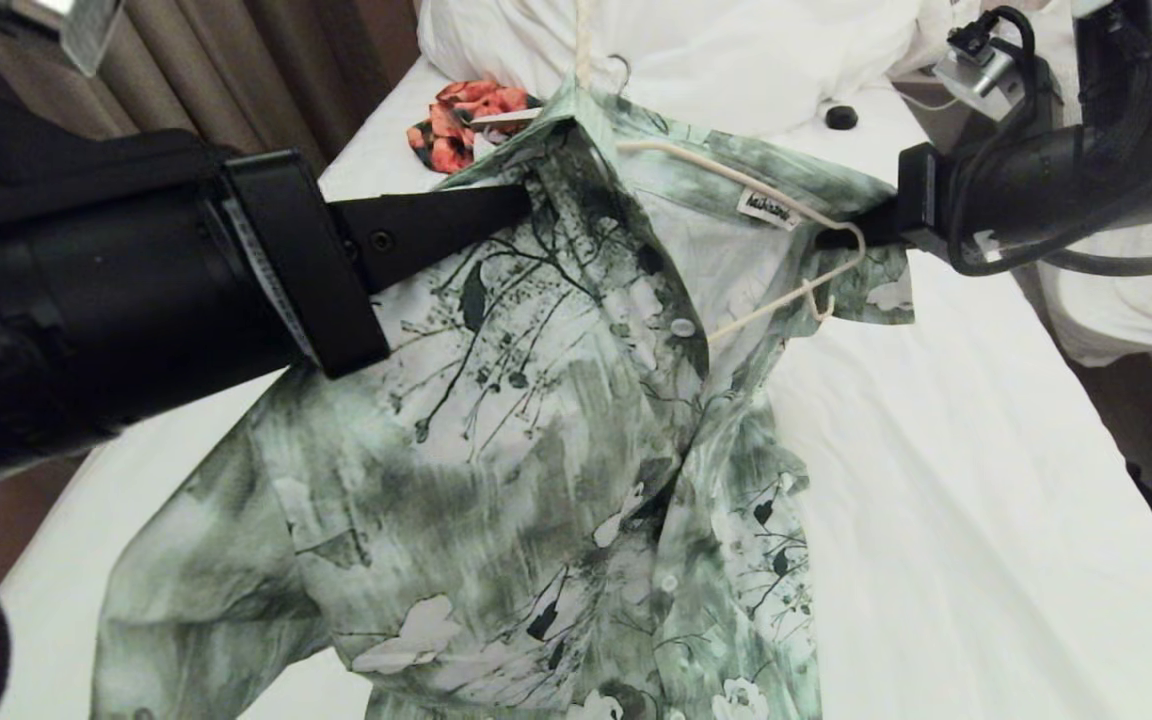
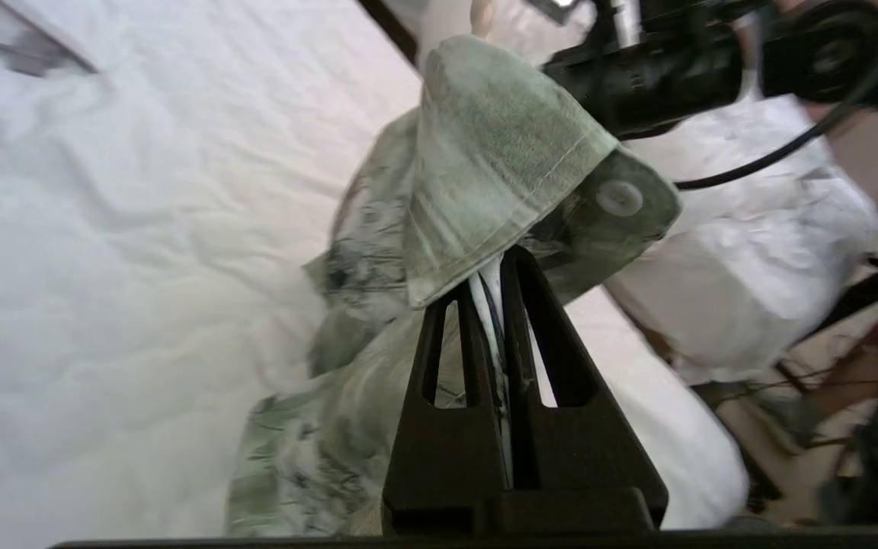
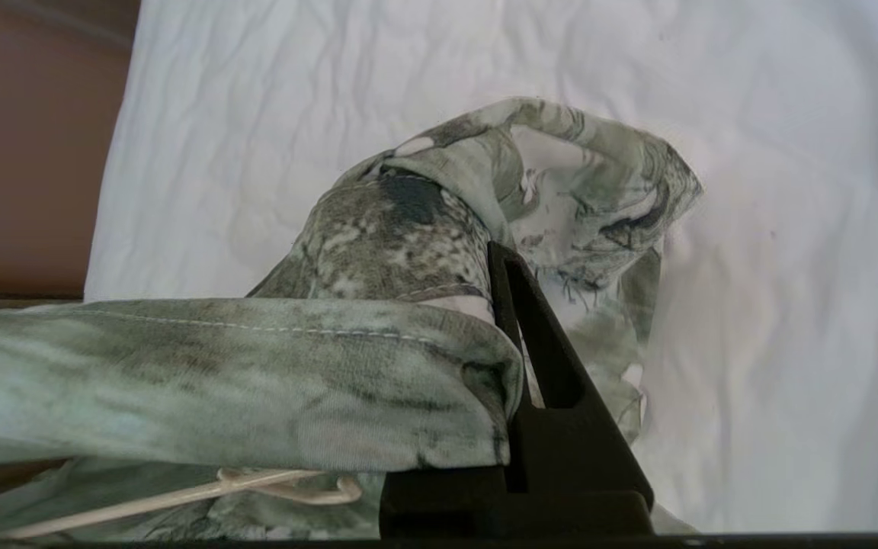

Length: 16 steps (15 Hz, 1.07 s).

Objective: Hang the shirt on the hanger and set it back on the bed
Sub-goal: Hook the other side of the shirt onto the hanger

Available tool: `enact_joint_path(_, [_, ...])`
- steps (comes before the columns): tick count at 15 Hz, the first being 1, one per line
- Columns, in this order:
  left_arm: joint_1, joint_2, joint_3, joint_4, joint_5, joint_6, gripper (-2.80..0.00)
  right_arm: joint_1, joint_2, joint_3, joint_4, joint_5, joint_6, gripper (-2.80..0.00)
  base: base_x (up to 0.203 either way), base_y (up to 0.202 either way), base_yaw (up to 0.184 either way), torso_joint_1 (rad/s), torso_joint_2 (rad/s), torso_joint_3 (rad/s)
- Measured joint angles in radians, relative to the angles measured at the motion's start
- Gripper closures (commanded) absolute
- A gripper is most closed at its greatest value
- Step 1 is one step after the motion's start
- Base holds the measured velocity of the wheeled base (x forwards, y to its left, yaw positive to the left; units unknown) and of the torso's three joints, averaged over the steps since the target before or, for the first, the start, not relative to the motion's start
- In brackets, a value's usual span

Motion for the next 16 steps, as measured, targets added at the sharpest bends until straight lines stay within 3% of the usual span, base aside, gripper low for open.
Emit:
enact_joint_path(4, [0.005,0.010,0.005,0.000,0.013,0.036,0.00,0.000,0.011,-0.051,0.075,0.002,0.000,0.00,0.000,0.000,0.000,0.000,0.00,0.000])
enact_joint_path(7, [0.026,0.017,0.014,0.000,0.052,0.119,0.00,-0.008,0.018,-0.055,0.082,0.001,0.000,0.00,0.000,0.000,0.000,0.000,0.00,0.000])
enact_joint_path(12, [0.045,0.020,0.005,0.105,0.057,0.170,0.00,-0.034,0.037,-0.051,0.087,0.000,-0.001,0.00,0.000,0.000,0.000,0.000,0.00,0.000])
enact_joint_path(16, [0.092,0.025,-0.007,0.109,0.059,0.189,0.00,-0.035,0.045,-0.044,0.097,0.007,-0.001,0.00,0.000,0.000,0.000,0.000,0.00,0.000])
